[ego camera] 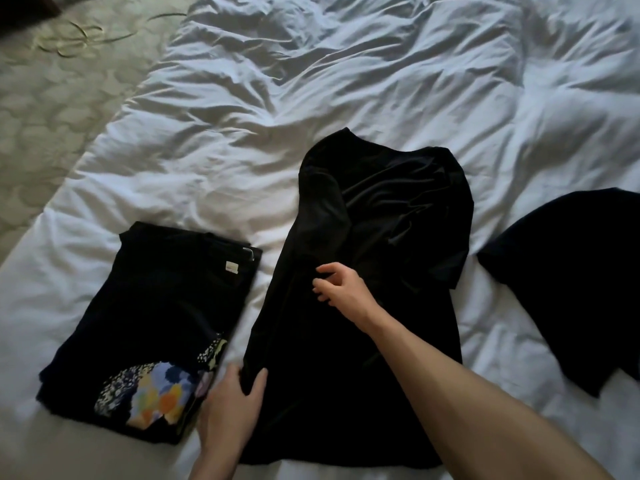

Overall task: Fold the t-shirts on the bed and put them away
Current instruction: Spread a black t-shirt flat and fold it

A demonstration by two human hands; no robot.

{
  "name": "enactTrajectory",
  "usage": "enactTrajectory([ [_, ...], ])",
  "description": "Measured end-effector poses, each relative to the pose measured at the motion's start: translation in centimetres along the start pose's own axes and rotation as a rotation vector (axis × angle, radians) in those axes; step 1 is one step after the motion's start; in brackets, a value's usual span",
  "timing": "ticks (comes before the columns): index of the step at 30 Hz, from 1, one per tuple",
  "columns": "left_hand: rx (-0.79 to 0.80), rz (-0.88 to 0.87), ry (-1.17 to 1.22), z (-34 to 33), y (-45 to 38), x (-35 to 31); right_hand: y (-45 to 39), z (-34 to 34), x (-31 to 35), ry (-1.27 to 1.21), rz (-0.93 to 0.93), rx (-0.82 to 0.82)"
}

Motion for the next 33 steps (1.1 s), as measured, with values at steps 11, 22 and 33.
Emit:
enactTrajectory([
  [11, -0.041, -0.043, 0.074, -1.9, -2.0, -0.4, 1.9, 6.3, 1.5, 0.302, 0.083, -0.501],
  [22, -0.059, -0.523, 0.315, -2.2, -4.9, -23.0, 4.1, 20.0, -4.7, 0.14, -0.19, -0.847],
  [33, 0.443, -0.39, 0.686, -7.4, -9.4, -34.6, 1.5, 16.4, 2.7, -0.407, 0.297, -0.416],
])
Point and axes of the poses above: each hand's wrist, its own y-axis away from the middle knuckle, its own z-axis out of the back of the hand, x = y × z, the point moved 10 cm from there along -y, towards the middle knuckle, and after that the axes turned 2 degrees about -z, right-handed, at the moved point
